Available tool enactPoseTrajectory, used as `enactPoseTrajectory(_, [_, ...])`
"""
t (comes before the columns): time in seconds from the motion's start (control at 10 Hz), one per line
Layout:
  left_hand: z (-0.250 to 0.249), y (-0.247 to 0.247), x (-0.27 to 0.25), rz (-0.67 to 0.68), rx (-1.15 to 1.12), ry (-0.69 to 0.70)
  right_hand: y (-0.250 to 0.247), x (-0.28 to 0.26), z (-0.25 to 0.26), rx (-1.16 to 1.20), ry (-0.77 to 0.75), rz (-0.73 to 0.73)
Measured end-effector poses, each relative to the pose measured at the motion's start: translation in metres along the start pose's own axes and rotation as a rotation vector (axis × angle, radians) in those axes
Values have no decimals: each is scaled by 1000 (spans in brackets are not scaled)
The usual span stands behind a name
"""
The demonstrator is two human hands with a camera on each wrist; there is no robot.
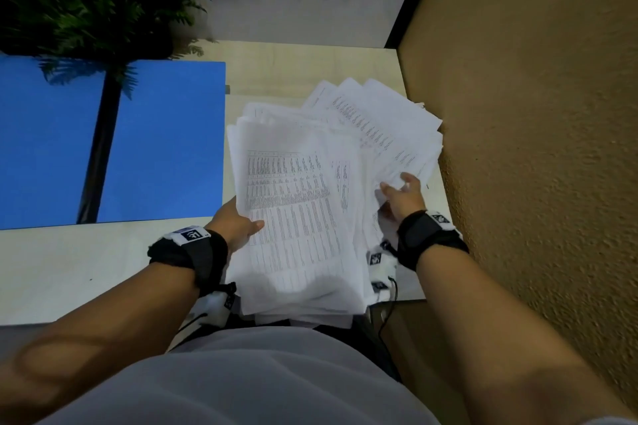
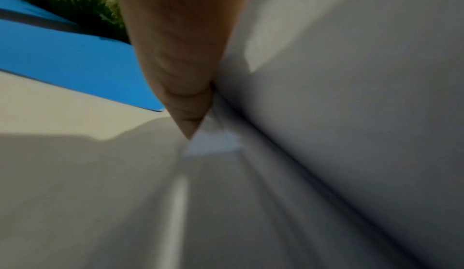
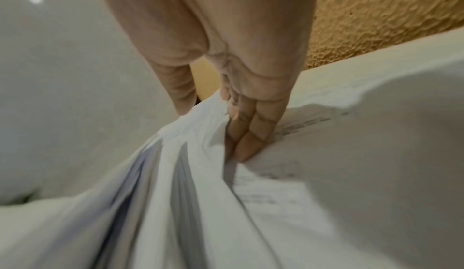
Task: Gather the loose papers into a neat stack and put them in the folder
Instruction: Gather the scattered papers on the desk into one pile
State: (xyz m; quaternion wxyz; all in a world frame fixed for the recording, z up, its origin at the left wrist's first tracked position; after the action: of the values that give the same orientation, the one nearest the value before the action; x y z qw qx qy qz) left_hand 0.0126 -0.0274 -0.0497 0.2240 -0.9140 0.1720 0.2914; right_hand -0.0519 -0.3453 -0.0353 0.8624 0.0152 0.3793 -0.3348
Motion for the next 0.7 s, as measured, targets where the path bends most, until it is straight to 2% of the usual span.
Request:
enactPoseTrajectory(0.1, [4, -4, 4, 18, 48, -6, -4, 9, 15, 289, 67, -131])
enactPoseTrajectory(0.2, [8, -3, 8, 28, 62, -17, -3, 14, 18, 173, 105, -304])
enactPoseTrajectory(0.4, [13, -3, 8, 36, 105, -33, 11, 18, 14, -77, 153, -160])
enactPoseTrajectory(0.5, [10, -3, 9, 52, 129, -42, -3, 4, 43, 173, -11, -345])
enactPoseTrajectory(0.6, [8, -6, 9, 61, 166, -55, -26, -30, 88, 252, -291, -439])
enactPoseTrajectory(0.7, [8, -10, 8, 60, 148, -74, -55, -83, 135, 245, -704, -541])
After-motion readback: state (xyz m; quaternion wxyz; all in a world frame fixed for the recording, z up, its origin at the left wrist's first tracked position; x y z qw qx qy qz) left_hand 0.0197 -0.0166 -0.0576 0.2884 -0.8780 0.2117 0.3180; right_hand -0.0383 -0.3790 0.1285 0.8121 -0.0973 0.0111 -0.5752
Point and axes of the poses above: each hand's wrist, its own x-axis towards the middle knuckle, its own y-axis out of the palm, z = x × y, the point moved 5 cm from there along x, towards the middle knuckle, and after that the axes turned 4 degrees about y, right-handed, at the moved point
